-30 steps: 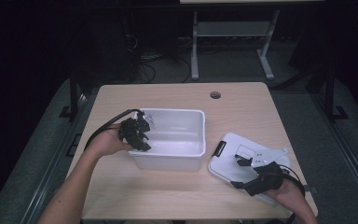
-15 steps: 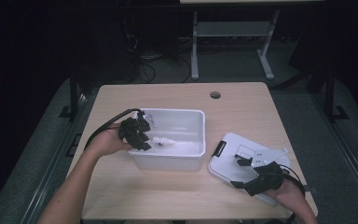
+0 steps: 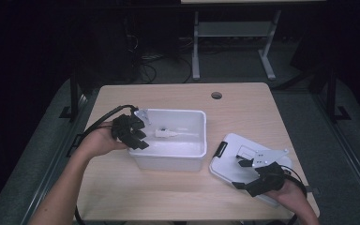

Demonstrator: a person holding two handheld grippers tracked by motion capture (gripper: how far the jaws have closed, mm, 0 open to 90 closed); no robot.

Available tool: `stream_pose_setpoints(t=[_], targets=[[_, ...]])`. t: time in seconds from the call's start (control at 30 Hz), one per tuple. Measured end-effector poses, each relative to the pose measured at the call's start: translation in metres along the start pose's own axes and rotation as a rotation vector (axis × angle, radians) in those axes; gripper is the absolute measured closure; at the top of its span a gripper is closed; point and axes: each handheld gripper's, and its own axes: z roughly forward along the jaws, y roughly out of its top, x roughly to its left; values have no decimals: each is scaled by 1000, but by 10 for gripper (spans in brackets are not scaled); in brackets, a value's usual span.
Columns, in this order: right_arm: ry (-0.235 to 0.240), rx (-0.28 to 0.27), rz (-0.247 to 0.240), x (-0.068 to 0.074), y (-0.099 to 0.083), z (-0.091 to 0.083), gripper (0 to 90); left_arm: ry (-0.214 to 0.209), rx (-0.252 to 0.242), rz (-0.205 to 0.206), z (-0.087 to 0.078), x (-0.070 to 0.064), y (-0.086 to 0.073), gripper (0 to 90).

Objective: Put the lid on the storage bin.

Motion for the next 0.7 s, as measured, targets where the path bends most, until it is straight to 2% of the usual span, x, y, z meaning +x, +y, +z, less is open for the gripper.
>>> stream_pose_setpoints(t=[0.03, 0.23, 0.27, 0.5, 0.7], targets=[[-1, 0, 0, 0, 0, 0, 207, -8, -8, 0, -3, -1, -1, 571], [-3, 3, 1, 1, 0, 0, 207, 9, -39, -2, -21, -9, -10, 563], [-5, -1, 1, 1, 0, 0, 207, 22, -49, 2, -27, -12, -13, 560], [0, 4, 7, 3, 2, 0, 207, 49, -61, 1, -45, -24, -25, 551], [4, 19, 6, 6, 4, 2, 208, 73, -67, -10, -56, -33, -43, 547]])
